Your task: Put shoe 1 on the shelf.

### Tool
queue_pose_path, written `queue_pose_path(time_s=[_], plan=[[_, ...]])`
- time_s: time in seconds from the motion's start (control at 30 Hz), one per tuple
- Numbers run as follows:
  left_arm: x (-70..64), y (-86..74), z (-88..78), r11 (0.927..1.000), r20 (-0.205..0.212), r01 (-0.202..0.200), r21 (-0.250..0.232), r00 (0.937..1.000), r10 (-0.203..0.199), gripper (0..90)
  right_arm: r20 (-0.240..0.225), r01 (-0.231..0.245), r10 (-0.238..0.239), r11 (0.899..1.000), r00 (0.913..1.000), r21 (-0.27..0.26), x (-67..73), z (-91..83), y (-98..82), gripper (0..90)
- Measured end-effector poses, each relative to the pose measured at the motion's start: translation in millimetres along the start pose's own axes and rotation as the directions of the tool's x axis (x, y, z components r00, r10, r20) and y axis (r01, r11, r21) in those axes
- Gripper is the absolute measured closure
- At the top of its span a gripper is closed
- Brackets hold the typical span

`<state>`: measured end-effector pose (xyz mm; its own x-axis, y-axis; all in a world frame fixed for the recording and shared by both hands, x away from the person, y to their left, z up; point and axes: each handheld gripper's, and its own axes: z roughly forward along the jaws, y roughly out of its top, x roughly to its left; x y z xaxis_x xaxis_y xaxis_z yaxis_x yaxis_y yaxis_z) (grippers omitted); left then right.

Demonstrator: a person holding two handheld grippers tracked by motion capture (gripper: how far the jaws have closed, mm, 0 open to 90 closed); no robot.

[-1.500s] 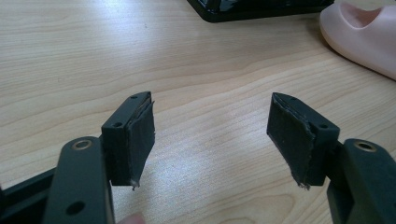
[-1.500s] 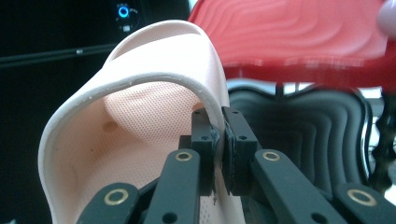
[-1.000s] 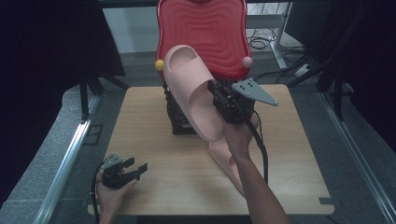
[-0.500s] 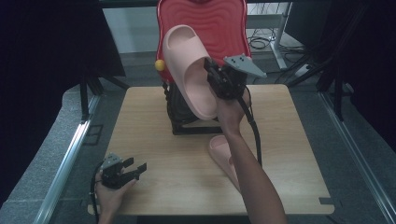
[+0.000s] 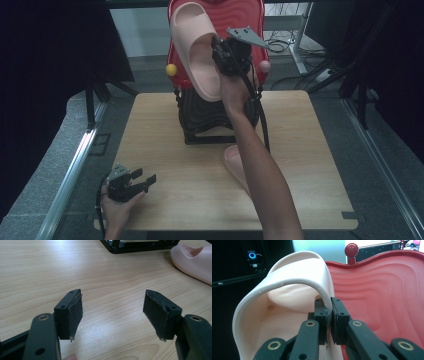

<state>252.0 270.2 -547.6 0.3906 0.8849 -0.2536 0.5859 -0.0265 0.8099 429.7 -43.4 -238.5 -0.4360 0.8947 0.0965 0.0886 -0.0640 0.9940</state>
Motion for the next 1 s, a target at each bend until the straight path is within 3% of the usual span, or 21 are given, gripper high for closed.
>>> queue_pose_path(time_s=[0.5, 0.73, 1.0], plan=[[2.6, 0.0, 0.9, 1.0, -0.004, -0.005, 0.006, 1.0, 0.005, 31.9, 0.065, -0.003, 0.003, 1.0, 0.9979, 0.012, 7.2, 44.8, 25.3, 84.1], [4.8, -0.2, -0.1, 1.0, -0.001, -0.002, 0.003, 1.0, 0.002, 31.9, 0.111, -0.017, 0.015, 1.0, 0.9937, 0.017, 10.1, 69.8, 29.2, 83.9], [5.3, -0.2, -0.2, 1.0, 0.002, -0.002, 0.004, 1.0, 0.002, 31.8, 0.147, -0.01, 0.004, 0.999, 0.9891, 0.044, 11.0, 85.4, 24.5, 82.9]])
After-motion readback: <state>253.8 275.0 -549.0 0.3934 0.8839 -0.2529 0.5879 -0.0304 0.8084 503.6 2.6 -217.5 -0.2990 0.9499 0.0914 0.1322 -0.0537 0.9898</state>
